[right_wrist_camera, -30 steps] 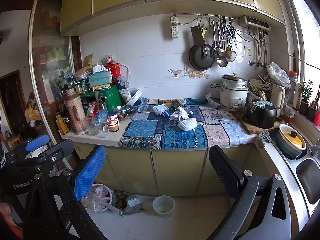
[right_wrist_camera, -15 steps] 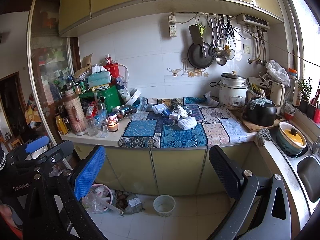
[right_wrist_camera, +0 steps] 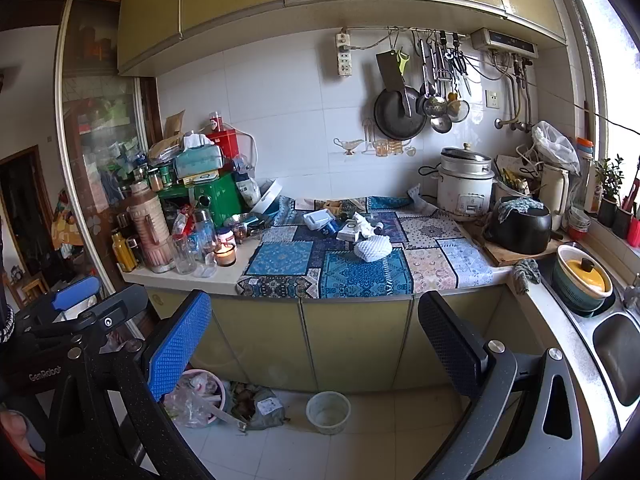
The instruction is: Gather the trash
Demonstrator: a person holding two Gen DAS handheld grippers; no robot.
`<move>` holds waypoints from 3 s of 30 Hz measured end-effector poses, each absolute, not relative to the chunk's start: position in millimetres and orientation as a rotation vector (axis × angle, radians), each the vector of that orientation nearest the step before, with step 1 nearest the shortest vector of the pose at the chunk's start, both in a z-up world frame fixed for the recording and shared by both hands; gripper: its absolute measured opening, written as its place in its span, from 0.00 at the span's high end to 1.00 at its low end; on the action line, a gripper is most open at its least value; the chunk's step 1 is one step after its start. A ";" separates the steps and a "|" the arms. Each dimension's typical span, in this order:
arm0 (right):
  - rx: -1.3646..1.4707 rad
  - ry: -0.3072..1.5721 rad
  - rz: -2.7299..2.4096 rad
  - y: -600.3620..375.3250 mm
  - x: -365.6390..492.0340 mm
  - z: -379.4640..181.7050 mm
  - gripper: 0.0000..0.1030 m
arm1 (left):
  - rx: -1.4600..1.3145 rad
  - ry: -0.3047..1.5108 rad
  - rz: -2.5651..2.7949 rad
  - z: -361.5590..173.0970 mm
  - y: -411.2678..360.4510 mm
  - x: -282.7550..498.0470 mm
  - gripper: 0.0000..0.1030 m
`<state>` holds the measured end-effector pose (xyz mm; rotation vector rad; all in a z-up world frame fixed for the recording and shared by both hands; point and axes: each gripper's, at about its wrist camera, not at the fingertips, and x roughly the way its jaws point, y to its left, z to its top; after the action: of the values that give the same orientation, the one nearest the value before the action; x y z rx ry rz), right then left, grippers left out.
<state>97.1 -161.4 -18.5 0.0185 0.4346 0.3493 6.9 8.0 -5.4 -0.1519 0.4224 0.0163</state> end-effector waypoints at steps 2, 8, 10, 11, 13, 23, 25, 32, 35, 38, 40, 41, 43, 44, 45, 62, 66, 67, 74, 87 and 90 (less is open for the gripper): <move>0.021 0.434 0.351 -162.3 97.2 -18.0 0.00 | -0.151 0.422 0.017 -5.4 7.9 6.9 0.00; 0.022 0.434 0.350 -162.7 97.4 -17.5 0.00 | -0.148 0.423 0.017 -4.8 7.0 5.7 0.00; 0.021 0.435 0.349 -162.8 97.2 -17.8 0.00 | -0.146 0.420 0.019 -3.8 4.9 4.5 0.00; 0.021 0.435 0.349 -163.0 97.2 -17.9 0.00 | -0.146 0.421 0.019 -3.8 4.8 4.3 0.00; 0.021 0.433 0.349 -163.3 96.9 -18.5 0.00 | -0.144 0.422 0.020 -3.4 3.3 4.3 0.00; 0.035 0.438 0.356 -170.2 98.2 -17.0 0.00 | -0.142 0.428 0.035 0.2 -7.5 7.6 0.00; 0.037 0.442 0.360 -172.4 100.0 -16.5 0.00 | -0.139 0.427 0.039 0.0 -8.3 7.7 0.00; 0.038 0.456 0.380 -186.0 112.5 -21.2 0.00 | -0.143 0.442 0.074 0.4 -21.7 23.4 0.00; 0.027 0.465 0.392 -191.4 121.4 -23.6 0.00 | -0.150 0.445 0.097 -1.9 -27.0 31.6 0.00; 0.029 0.485 0.402 -197.9 132.1 -28.0 0.00 | -0.155 0.454 0.115 -6.3 -31.9 41.4 0.00; 0.037 0.500 0.406 -201.8 139.9 -31.8 0.00 | -0.153 0.458 0.128 -10.4 -35.3 46.8 0.00; 0.039 0.508 0.406 -202.7 143.8 -33.5 0.00 | -0.152 0.460 0.135 -11.7 -36.4 50.8 0.00; 0.043 0.530 0.403 -203.8 153.4 -37.5 0.00 | -0.151 0.467 0.144 -14.8 -37.5 60.0 0.00; 0.045 0.542 0.402 -204.5 158.5 -39.6 0.00 | -0.151 0.472 0.144 -16.1 -36.7 65.8 0.00; 0.049 0.553 0.400 -203.7 164.1 -41.5 0.00 | -0.154 0.478 0.140 -17.5 -36.3 72.4 0.00; 0.048 0.605 0.273 -158.5 306.1 -55.4 0.00 | -0.177 0.531 0.058 -48.0 31.7 260.8 0.00; 0.054 0.617 0.234 -138.3 347.1 -53.8 0.00 | -0.170 0.553 0.036 -45.8 56.9 313.7 0.00; 0.066 0.620 0.224 -134.5 356.4 -54.4 0.00 | -0.166 0.559 0.021 -45.7 63.4 326.0 0.00; 0.101 0.688 0.159 -112.7 416.2 -71.4 0.00 | -0.118 0.608 -0.007 -59.2 84.7 404.0 0.00; 0.158 0.921 0.148 -121.8 539.4 -147.4 0.00 | -0.096 0.768 0.024 -119.1 81.0 525.5 0.00; 0.190 0.997 0.160 -131.9 571.0 -169.1 0.00 | -0.113 0.833 0.046 -136.2 77.2 559.2 0.00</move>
<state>571.0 -131.9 -169.1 0.1900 0.9970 0.1599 559.2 77.2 -136.2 -0.1134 0.8325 0.0460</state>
